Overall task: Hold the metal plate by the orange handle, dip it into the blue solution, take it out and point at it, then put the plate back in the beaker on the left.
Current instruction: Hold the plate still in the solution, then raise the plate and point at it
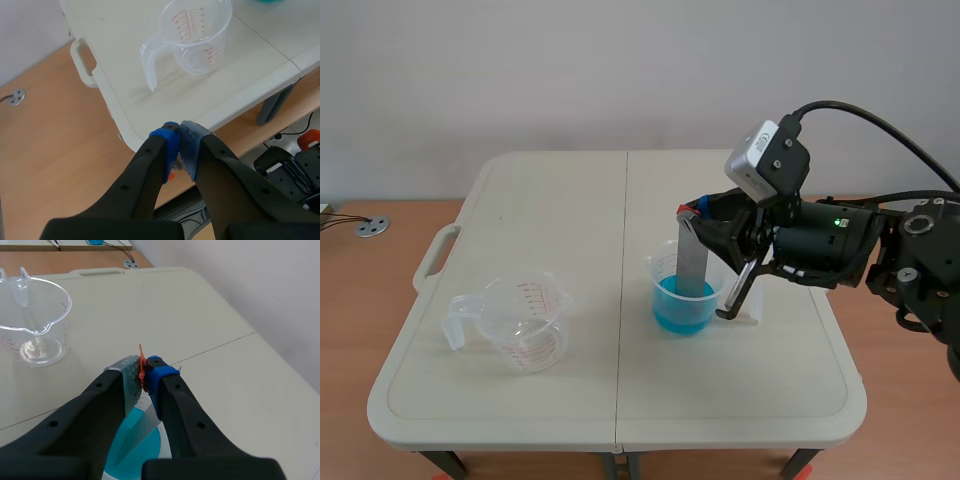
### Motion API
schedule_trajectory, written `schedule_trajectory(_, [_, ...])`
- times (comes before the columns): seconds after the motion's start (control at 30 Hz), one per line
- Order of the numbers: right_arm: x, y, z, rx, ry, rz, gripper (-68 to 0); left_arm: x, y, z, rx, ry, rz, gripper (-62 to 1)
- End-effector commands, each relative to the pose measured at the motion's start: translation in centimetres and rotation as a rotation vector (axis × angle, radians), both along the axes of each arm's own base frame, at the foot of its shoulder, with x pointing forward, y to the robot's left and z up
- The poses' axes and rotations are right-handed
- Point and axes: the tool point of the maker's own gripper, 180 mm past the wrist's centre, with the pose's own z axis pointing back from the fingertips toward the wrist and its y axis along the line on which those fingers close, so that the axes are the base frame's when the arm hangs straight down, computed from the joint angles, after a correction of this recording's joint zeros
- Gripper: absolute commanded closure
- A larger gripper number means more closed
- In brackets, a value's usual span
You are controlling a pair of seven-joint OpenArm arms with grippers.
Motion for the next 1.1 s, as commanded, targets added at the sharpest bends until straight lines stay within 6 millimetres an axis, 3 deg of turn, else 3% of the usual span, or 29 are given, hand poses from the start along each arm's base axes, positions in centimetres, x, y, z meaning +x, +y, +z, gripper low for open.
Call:
schedule_trajectory(0.0, [-0.2,-0.2,-0.1,-0.002,0.006,0.011,-1.3,0.4,-0.3,0.7,-0.012,-0.029,-0.004,-2.9])
schedule_trajectory(0.27, [-0.2,-0.3,1.0,0.014,-0.031,0.025,-1.3,0.4,-0.3,0.7,-0.012,-0.029,-0.003,-2.9])
schedule_trajectory(0.8, [-0.4,-0.5,6.2,0.041,-0.160,0.062,-1.3,0.4,-0.3,0.8,-0.013,-0.031,-0.004,-2.9])
schedule_trajectory(1.07, [-0.5,-0.6,8.1,0.047,-0.194,0.071,-1.3,2.0,-0.5,1.6,-0.018,-0.088,-0.014,-2.9])
